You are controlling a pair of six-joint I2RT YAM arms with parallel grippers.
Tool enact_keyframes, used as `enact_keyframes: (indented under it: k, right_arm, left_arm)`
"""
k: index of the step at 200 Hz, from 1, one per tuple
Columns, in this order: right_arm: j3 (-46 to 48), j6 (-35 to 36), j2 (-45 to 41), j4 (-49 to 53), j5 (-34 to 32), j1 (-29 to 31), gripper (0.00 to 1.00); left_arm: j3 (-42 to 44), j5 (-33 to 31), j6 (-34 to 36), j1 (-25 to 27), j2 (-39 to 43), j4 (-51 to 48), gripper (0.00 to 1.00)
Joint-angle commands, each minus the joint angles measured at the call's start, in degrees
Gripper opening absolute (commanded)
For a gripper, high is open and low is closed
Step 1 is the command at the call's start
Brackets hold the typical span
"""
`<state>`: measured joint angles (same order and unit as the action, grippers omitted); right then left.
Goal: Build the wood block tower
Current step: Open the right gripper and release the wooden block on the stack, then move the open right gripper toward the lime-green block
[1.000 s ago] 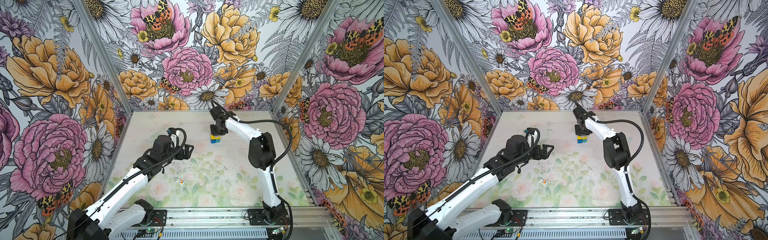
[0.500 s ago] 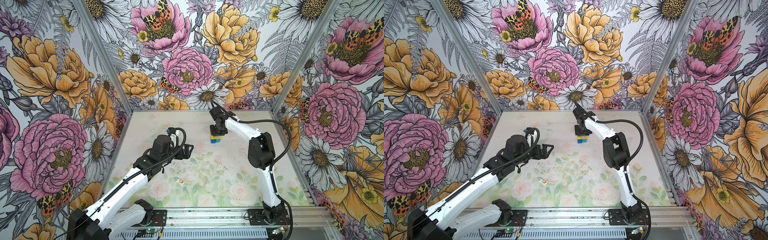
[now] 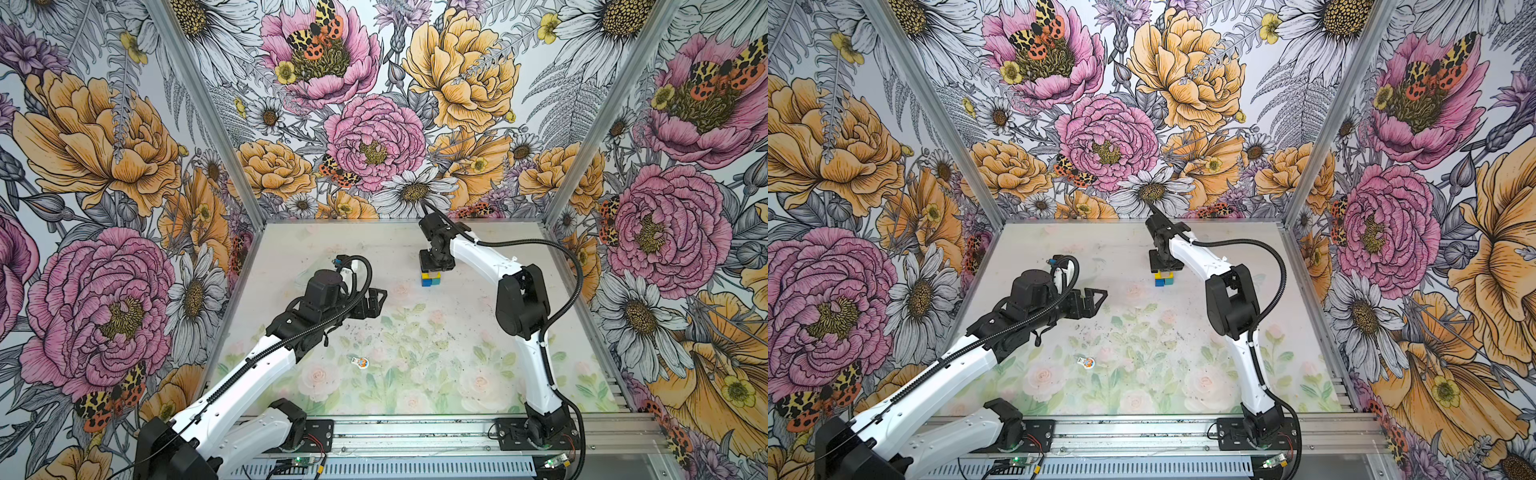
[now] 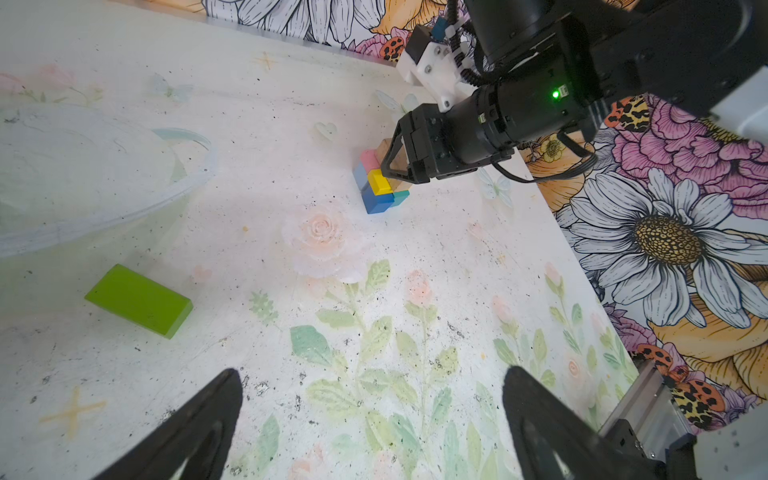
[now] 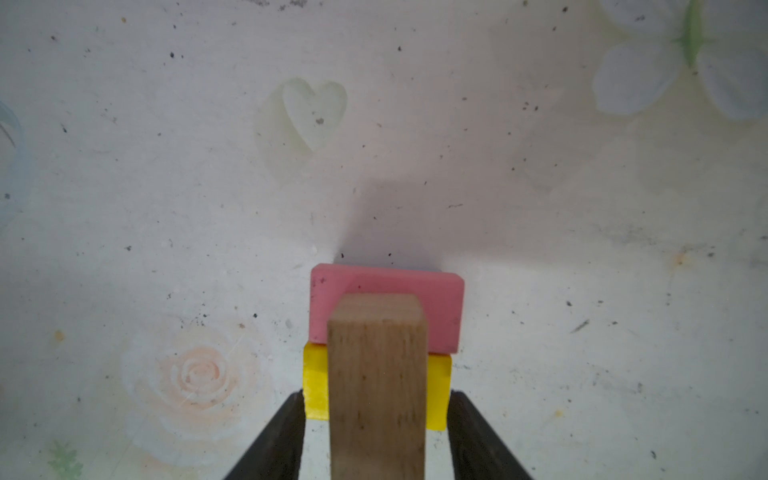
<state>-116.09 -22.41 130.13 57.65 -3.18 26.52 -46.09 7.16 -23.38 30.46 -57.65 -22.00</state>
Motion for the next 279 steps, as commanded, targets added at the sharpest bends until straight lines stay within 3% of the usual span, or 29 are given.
enact_keyframes:
  k: [1, 90, 117, 153, 216, 279]
  right_arm:
    - [-1.8, 0.0, -3.5, 0.2, -0.3, -0.4, 0.59]
    - [7.2, 0.4, -18.1, -0.5, -0.4, 5.7, 0.6]
    - [12.5, -0.3, -21.8, -3.3, 0.5, 9.2, 0.6]
    - [22.0, -2.7, -25.5, -11.5, 3.6, 13.9, 0.6]
    - [28.7, -1.6, -22.7, -21.3, 4.8, 18.6, 0.61]
    - [21.5, 1.1, -13.2, -25.1, 7.4, 21.8, 0.83]
  left_arm:
    - [-1.0, 0.8, 1.3, -0.7, 1.2, 1.0, 0.99]
    - [5.5, -3.4, -7.5, 1.4, 14.4, -4.2, 0.99]
    - [9.0, -6.9, -11.4, 6.2, 20.0, -6.8, 0.99]
    - [12.2, -16.4, -15.8, 15.6, 27.2, -11.1, 0.99]
    - [19.5, -25.8, -24.0, 26.8, 34.4, -13.4, 0.99]
    - [16.8, -28.9, -22.5, 27.8, 34.4, -15.6, 0.99]
